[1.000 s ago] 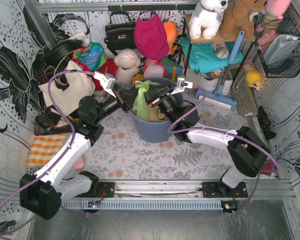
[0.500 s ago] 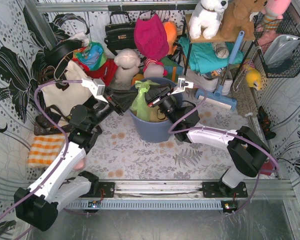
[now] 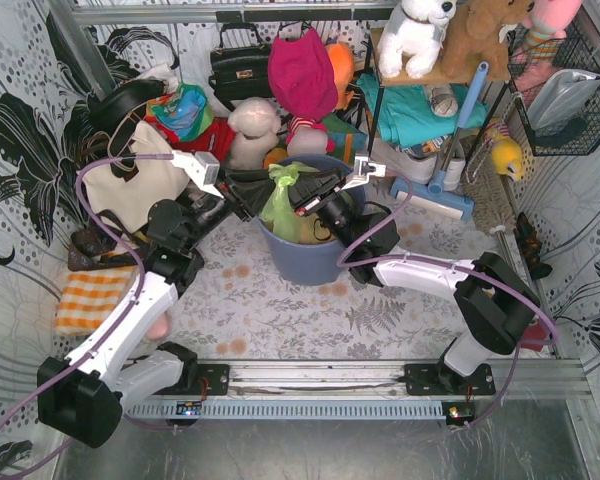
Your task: Tie the trash bag
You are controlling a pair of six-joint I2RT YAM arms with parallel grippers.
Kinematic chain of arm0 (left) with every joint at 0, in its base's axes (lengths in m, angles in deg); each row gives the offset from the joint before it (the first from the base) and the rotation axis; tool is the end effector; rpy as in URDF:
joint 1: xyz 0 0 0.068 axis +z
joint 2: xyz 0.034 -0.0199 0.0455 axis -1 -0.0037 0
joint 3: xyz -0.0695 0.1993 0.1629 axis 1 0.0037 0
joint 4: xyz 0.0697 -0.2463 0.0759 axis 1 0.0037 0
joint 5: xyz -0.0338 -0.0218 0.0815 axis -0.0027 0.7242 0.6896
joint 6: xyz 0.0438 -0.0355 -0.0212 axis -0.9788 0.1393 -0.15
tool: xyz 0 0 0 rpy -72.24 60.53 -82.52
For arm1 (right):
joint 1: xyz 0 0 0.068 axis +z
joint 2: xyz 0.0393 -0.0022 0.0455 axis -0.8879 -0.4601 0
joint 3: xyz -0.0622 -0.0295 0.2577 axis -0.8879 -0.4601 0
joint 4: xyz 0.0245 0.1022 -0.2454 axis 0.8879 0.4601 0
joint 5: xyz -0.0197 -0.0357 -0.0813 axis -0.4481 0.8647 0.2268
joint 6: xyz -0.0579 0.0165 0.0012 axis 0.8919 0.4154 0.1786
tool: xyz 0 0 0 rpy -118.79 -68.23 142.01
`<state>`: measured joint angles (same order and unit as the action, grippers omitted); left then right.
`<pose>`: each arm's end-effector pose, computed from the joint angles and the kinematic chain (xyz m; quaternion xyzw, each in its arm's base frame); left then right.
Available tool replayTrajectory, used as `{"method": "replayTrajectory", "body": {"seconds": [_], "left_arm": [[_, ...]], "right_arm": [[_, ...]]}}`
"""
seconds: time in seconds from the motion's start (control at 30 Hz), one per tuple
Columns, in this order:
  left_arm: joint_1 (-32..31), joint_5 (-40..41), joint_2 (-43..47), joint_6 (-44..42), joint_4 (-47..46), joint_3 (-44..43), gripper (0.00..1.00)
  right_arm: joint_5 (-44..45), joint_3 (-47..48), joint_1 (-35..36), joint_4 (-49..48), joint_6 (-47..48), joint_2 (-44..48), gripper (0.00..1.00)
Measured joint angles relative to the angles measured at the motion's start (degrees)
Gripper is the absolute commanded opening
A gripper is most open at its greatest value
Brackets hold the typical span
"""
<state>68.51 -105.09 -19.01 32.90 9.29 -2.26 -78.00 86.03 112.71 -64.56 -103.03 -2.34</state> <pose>0.2247 -0.1092 0.3738 0.2202 0.5446 -0.3780 0.7156 0.2234 0.2655 0.3492 -0.0033 0.3817 0.6823 0.6235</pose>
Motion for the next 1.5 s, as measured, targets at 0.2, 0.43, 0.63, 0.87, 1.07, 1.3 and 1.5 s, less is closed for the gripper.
{"method": "replayTrajectory", "body": {"seconds": [0.2,0.43,0.63,0.87,1.07,1.3,1.5], "left_arm": [[1.55,-1.66,0.07,-0.87,-0.26,-0.17,0.37],[2.97,-2.10,4.68,-2.99,1.31,-0.17,0.34],[3.39,-2.05,4.15,-4.66,2.05,-1.95,0.34],[3.50,-6.29,-1.14,-5.01,3.17,-3.85,0.34],[3.50,-10.97,-2.62,-4.87,3.54,-4.02,0.35],[3.72,-15.56,-2.62,-4.26,3.45,-4.11,0.36],[3.72,-16.74,-2.25,-3.69,3.04,-4.11,0.36]], "right_arm": [[-0.20,-0.70,0.02,0.00,0.00,0.02,0.00],[-0.20,-0.81,0.00,0.00,0.02,0.04,0.00],[-0.24,-0.81,0.02,0.00,0.00,0.04,0.00],[-0.28,-0.79,-0.02,0.02,0.00,0.04,0.00],[-0.63,-0.72,0.00,0.04,0.00,0.04,0.00],[-0.59,-0.72,0.00,-0.02,0.02,0.04,0.00],[-0.61,-0.72,0.00,-0.15,0.02,0.04,0.00]]}}
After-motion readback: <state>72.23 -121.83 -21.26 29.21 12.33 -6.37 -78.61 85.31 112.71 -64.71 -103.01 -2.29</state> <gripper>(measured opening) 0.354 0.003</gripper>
